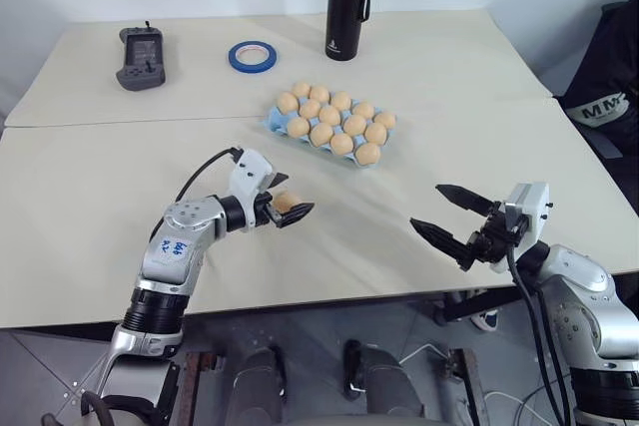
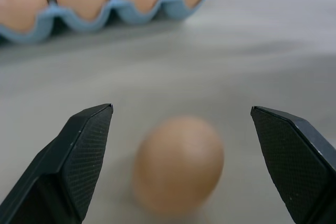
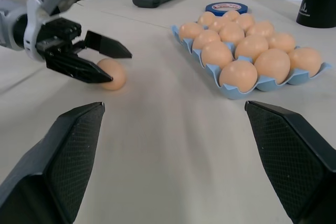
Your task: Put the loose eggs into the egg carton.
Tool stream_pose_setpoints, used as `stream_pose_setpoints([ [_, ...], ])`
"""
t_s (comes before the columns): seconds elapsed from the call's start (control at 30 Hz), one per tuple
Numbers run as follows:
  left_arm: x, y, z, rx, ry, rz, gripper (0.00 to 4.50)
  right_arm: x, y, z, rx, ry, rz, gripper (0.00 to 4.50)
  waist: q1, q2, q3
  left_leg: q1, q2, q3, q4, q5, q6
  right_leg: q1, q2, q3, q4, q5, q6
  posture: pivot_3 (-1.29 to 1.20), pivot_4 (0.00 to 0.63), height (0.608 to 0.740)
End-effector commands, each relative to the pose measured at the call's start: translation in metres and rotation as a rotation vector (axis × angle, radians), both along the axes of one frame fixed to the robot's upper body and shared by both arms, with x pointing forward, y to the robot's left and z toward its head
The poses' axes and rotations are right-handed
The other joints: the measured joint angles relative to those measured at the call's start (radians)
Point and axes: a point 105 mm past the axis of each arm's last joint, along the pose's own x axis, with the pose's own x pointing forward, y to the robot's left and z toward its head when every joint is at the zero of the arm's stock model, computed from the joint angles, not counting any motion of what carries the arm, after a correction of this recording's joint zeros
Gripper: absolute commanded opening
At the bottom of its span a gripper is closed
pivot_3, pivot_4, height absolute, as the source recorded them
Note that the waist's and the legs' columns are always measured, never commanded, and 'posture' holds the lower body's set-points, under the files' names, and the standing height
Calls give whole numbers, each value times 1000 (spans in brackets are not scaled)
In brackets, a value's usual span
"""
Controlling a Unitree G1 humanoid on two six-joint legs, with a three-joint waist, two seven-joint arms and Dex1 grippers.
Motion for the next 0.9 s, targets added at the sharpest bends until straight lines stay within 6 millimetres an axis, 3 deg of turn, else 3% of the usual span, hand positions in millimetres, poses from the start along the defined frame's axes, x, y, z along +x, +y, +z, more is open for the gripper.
stream_pose_setpoints([
  [0.03, -1, 2, -5, 36, 0, -12, 4490, -4, -1, 11, -5, -47, 1, 4500, 0, 0, 0, 0, 0, 0, 0, 0, 0, 0, 0, 1, 0, 0, 0, 0, 150, 740],
  [0.2, 2, 3, -6, 44, -2, -9, 4490, -4, -3, 10, -8, -46, -7, 4500, 0, 0, 0, 1, 0, 2, -4, 0, 0, -2, 1, 3, -1, 0, 0, 0, 150, 740],
  [0.3, 5, 3, -4, 35, -16, -3, 3919, -4, -3, 10, -9, -48, -7, 4500, 0, 0, 0, 2, -1, 3, -5, 0, 0, -2, 1, 4, -1, 0, 0, 0, 150, 740],
  [0.47, 12, 6, -5, 45, -21, 11, 2305, -4, -3, 11, -12, -54, -9, 4500, 0, 0, 0, 2, -1, 3, -6, 0, 0, -2, 1, 4, -1, 0, 0, 0, 150, 740],
  [0.53, 14, 4, -1, 50, -47, 0, 1927, -4, -3, 12, -14, -56, -9, 4500, 0, 0, 0, 2, -1, 3, -6, 0, 0, -2, 1, 4, -1, 0, 0, 0, 150, 740],
  [0.67, 32, 9, 22, 49, -145, 58, 1873, -4, -4, 13, -15, -61, -11, 4500, 1, 0, 0, 2, -1, 3, -6, 0, 0, -2, 1, 4, -1, 0, 0, 0, 150, 740],
  [0.77, 61, 18, 56, 13, -264, 160, 1872, -2, -5, 12, -14, -62, -11, 4500, 4, 0, 0, 2, -2, 2, -6, 0, 0, -2, 1, 4, -1, 0, 0, 0, 150, 740],
  [0.9, 89, 23, 74, -7, -320, 255, 1872, 1, -3, 11, -9, -64, -10, 4500, 3, 0, 0, 2, -3, 1, -5, 0, 0, -2, 1, 5, -2, 1, 1, 0, 150, 740],
])
